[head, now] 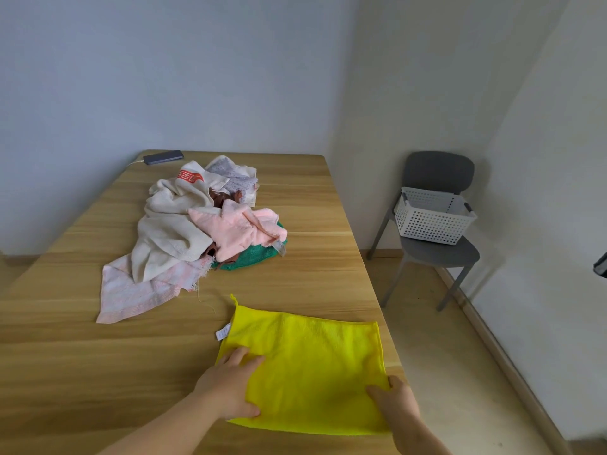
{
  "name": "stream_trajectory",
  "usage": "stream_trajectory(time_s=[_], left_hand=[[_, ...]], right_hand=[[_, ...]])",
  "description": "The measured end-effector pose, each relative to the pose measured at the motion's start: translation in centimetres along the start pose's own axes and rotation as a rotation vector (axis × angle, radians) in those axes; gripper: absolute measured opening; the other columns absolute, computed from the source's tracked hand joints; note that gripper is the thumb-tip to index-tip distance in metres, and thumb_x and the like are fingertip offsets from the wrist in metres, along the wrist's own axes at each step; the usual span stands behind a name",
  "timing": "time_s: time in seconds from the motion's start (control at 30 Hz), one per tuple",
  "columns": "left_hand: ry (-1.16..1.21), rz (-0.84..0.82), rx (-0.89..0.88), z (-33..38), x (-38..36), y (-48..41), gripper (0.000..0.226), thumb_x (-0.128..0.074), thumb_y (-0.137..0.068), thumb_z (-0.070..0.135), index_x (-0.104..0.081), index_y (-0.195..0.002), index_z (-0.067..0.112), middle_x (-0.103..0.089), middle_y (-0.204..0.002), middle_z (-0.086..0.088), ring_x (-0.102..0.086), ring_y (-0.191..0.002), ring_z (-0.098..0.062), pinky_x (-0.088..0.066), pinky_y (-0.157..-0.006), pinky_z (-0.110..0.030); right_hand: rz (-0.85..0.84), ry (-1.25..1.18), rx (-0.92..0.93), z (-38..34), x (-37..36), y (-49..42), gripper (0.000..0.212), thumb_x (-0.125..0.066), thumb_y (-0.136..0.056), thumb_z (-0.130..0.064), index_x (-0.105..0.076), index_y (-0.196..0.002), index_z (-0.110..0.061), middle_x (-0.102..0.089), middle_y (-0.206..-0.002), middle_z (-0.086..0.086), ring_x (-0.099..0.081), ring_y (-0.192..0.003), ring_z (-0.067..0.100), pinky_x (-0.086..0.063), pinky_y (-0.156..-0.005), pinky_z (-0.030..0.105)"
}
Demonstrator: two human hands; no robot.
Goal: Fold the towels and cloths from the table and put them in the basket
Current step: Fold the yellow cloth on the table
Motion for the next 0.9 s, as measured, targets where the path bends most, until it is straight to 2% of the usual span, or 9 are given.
stream_trajectory(time_s=[0.2,0.3,0.43,0.53,0.6,0.67,0.73,0.83,0.9], left_hand=[[0.034,-0.025,-0.007,-0.6,0.1,0.0,0.093,-0.068,-0.078,0.043,-0.009,-0.149,0.036,0.001,-0.157,0.007,-0.01,-0.145,-0.022,-0.03,-0.112,-0.035],[0.171,-0.024,-0.018,-0.8,-0.1,0.1,0.087,-0.066,-0.081,0.035,-0.012,-0.149,0.035,0.002,-0.158,0.006,-0.013,-0.144,-0.02,-0.033,-0.11,-0.032],[0.857,0.044,0.078,-1.2,0.7,0.6,0.058,-0.058,-0.092,0.023,-0.032,-0.143,0.026,-0.023,-0.152,0.003,-0.038,-0.128,-0.017,-0.042,-0.08,-0.018],[1.165,0.276,0.192,-1.7,1.8,0.6,0.032,-0.053,-0.094,0.016,-0.054,-0.126,0.018,-0.052,-0.131,-0.002,-0.051,-0.106,-0.014,-0.043,-0.079,-0.023],[1.376,0.238,0.22,-1.4,2.2,0.7,0.016,-0.05,-0.096,0.018,-0.061,-0.107,0.015,-0.061,-0.11,-0.005,-0.057,-0.087,-0.013,-0.044,-0.072,-0.026],[1.673,0.123,0.252,-1.1,2.7,1.0,0.022,-0.046,-0.097,0.029,-0.061,-0.098,0.012,-0.063,-0.094,-0.008,-0.059,-0.077,-0.018,-0.046,-0.065,-0.03],[1.847,0.054,0.309,-1.8,2.6,0.7,0.036,-0.044,-0.096,0.042,-0.061,-0.097,0.011,-0.065,-0.089,-0.01,-0.062,-0.078,-0.025,-0.05,-0.066,-0.035],[1.795,0.009,0.407,-3.3,1.8,0.3,0.048,-0.049,-0.089,0.054,-0.066,-0.107,0.013,-0.069,-0.106,-0.015,-0.065,-0.099,-0.032,-0.051,-0.088,-0.046],[1.577,0.003,0.451,-3.7,0.8,-0.1,0.05,-0.064,-0.081,0.046,-0.062,-0.119,0.012,-0.067,-0.113,-0.015,-0.063,-0.104,-0.033,-0.048,-0.096,-0.049]], right_hand=[[-0.05,-0.391,0.006,-2.6,-0.3,0.6,0.047,-0.052,-0.094,-0.015,-0.041,-0.14,-0.007,-0.053,-0.119,0.013,-0.05,-0.104,0.031,-0.044,-0.092,0.041],[-0.12,-0.561,0.069,-5.4,-1.2,1.7,0.039,-0.052,-0.094,-0.013,-0.048,-0.133,-0.007,-0.058,-0.104,0.011,-0.055,-0.098,0.032,-0.048,-0.087,0.042],[-0.204,-0.608,0.156,-9.1,-3.4,3.2,0.042,-0.057,-0.092,-0.013,-0.05,-0.133,-0.007,-0.061,-0.116,0.015,-0.06,-0.1,0.032,-0.05,-0.087,0.039],[-0.272,-0.622,0.204,-11.5,-5.4,4.3,0.049,-0.058,-0.092,-0.015,-0.044,-0.139,-0.011,-0.055,-0.128,0.013,-0.056,-0.11,0.031,-0.048,-0.095,0.041],[-0.31,-0.589,0.241,-12.7,-6.8,5.1,0.048,-0.058,-0.092,-0.016,-0.044,-0.138,-0.013,-0.055,-0.124,0.01,-0.055,-0.111,0.028,-0.047,-0.098,0.041],[-0.379,-0.522,0.278,-13.5,-8.1,6.0,0.04,-0.057,-0.092,-0.018,-0.05,-0.131,-0.013,-0.059,-0.112,0.006,-0.058,-0.103,0.024,-0.05,-0.093,0.039],[-0.498,-0.414,0.297,-13.9,-9.2,7.0,0.026,-0.056,-0.092,-0.025,-0.059,-0.117,-0.02,-0.063,-0.098,0.002,-0.06,-0.087,0.018,-0.052,-0.076,0.032],[-0.611,-0.323,0.249,-13.3,-9.8,7.6,0.013,-0.051,-0.093,-0.039,-0.058,-0.095,-0.028,-0.059,-0.08,-0.003,-0.051,-0.063,0.011,-0.039,-0.057,0.023],[-0.577,-0.325,0.219,-12.3,-9.9,6.8,0.015,-0.05,-0.094,-0.039,-0.057,-0.092,-0.026,-0.059,-0.078,-0.001,-0.05,-0.057,0.011,-0.037,-0.053,0.021]])
Point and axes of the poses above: each hand's wrist, its own y-axis away from the middle knuckle, its own x-axis out of the back of the hand, z = x × y, the point moved 2 cm from there along -y, towards the middle knuckle
